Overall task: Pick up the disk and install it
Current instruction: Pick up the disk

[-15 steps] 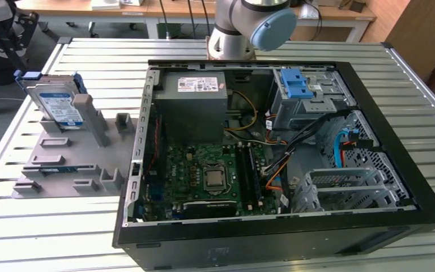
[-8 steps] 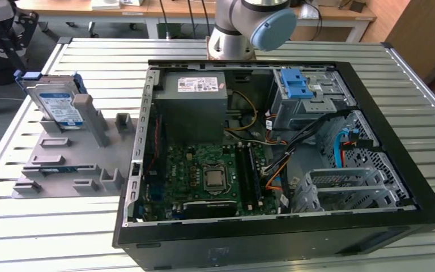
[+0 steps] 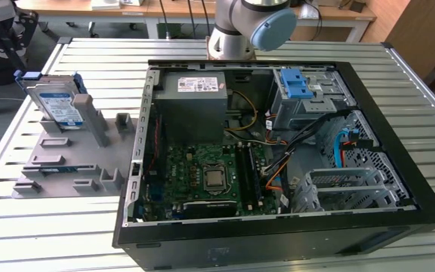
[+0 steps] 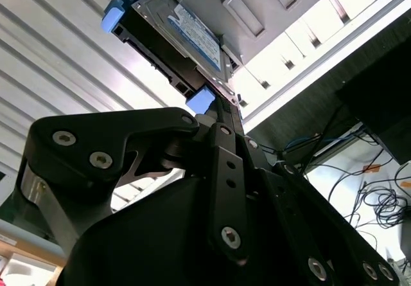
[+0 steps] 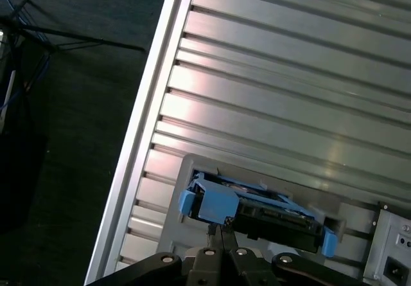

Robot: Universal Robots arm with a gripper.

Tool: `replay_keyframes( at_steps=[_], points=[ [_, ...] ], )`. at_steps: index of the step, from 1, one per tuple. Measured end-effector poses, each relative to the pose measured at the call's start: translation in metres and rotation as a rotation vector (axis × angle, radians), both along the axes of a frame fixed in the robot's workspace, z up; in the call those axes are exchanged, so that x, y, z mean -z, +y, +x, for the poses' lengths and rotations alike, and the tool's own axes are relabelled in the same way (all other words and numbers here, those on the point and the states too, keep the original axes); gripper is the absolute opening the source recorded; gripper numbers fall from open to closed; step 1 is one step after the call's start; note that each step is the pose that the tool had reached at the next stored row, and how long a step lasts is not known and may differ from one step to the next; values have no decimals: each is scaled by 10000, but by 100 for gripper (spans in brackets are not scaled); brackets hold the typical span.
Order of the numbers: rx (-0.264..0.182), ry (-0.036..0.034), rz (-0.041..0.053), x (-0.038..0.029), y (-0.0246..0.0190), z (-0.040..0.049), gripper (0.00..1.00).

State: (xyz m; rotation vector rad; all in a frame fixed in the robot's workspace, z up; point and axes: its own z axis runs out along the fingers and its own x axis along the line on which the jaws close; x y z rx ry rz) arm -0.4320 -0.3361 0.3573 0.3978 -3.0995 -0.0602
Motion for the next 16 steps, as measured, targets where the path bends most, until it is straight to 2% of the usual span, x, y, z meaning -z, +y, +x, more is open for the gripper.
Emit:
replay_keyframes(
  at_steps=[6,16],
  points=[
    [-416,-5,0,0,0,0,11],
    [-2055,-8,0,2,0,0,11]
  ],
)
